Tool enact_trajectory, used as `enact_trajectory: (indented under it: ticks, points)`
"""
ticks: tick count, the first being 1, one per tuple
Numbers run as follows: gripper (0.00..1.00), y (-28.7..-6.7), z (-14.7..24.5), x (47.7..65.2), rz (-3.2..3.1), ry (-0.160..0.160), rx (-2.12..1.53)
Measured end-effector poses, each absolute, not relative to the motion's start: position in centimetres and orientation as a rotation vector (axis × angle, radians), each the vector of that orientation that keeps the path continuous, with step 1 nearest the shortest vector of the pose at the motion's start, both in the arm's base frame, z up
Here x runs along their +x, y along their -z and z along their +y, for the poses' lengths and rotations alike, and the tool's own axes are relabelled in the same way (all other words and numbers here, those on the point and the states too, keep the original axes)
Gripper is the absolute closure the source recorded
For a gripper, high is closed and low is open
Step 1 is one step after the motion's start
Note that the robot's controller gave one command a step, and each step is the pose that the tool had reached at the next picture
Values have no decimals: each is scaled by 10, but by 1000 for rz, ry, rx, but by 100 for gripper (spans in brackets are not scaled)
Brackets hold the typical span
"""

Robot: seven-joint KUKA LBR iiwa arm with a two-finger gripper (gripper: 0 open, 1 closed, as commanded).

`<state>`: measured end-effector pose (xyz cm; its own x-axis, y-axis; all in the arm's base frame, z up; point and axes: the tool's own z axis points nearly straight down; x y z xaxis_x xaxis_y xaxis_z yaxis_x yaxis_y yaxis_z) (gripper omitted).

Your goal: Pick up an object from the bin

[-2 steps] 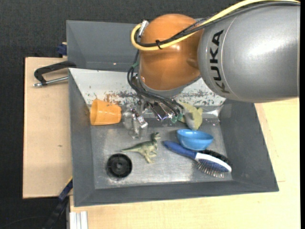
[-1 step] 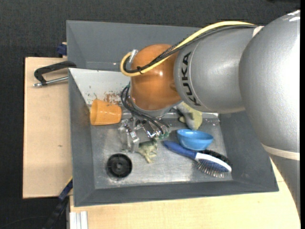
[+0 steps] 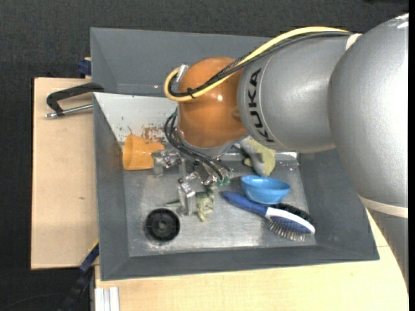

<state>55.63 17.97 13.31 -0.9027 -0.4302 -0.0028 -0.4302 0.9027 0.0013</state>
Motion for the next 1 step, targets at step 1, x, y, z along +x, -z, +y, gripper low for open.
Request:
enact_trajectory:
  ticks: [1]
  points:
    - [0,-78,210,523,2934,-2,-1129]
